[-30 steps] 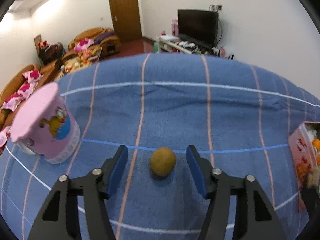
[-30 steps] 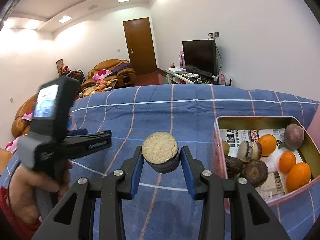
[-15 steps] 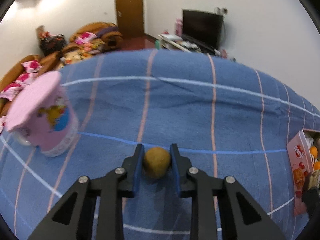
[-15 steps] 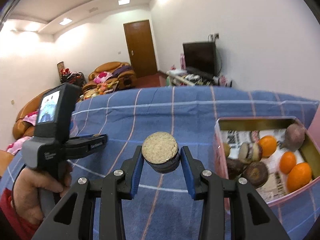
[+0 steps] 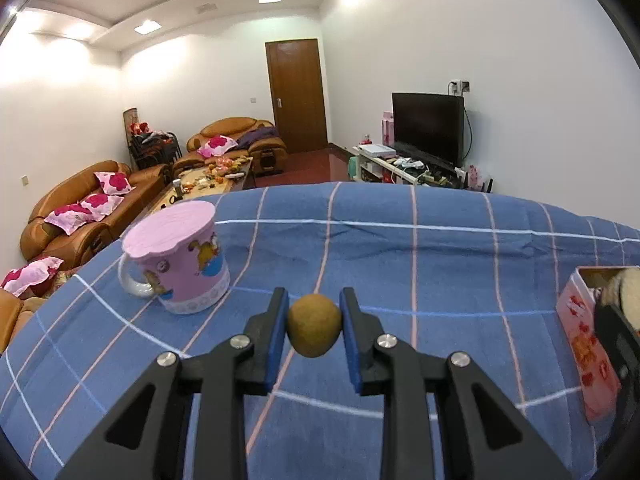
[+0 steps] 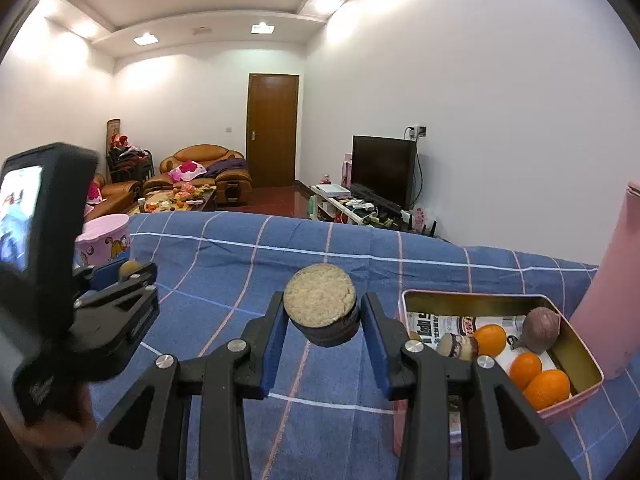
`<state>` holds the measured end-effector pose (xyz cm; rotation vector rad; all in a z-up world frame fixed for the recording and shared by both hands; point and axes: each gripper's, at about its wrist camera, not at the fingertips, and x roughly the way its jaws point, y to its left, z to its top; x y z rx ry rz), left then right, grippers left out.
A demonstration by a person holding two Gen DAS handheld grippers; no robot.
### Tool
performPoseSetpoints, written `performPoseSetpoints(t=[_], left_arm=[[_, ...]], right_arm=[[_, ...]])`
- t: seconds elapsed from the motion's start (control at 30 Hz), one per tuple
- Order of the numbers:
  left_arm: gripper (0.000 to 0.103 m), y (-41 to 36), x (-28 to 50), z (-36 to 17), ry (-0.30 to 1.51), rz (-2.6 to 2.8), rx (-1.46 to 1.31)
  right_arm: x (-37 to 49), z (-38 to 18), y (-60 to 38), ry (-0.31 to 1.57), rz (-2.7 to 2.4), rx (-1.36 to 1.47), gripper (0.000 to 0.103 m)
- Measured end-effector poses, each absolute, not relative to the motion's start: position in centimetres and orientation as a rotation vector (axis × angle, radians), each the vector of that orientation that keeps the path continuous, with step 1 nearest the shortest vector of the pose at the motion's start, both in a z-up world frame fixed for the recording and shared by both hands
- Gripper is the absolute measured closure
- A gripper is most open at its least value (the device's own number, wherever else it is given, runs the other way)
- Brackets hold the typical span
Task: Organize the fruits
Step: 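Carry the jar in the right gripper while the left gripper carries the green-yellow fruit over the tin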
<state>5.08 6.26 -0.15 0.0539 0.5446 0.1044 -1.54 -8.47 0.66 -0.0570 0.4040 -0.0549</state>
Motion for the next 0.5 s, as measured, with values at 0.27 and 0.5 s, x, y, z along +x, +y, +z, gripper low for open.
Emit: performPoseSetpoints(t=[0.27, 0.5], left_arm=[[0.075, 5.2, 2.5, 0.0, 0.514, 0.122, 0.03], [0.075, 4.0, 1.0, -0.2, 0.506, 0.101, 0.025]], right_arm=[[-3.1, 0.6, -9.0, 0.415, -0.048, -0.044, 0.063], [-4.3, 0.7, -10.3, 0.424, -0.049, -0.037, 0.063]])
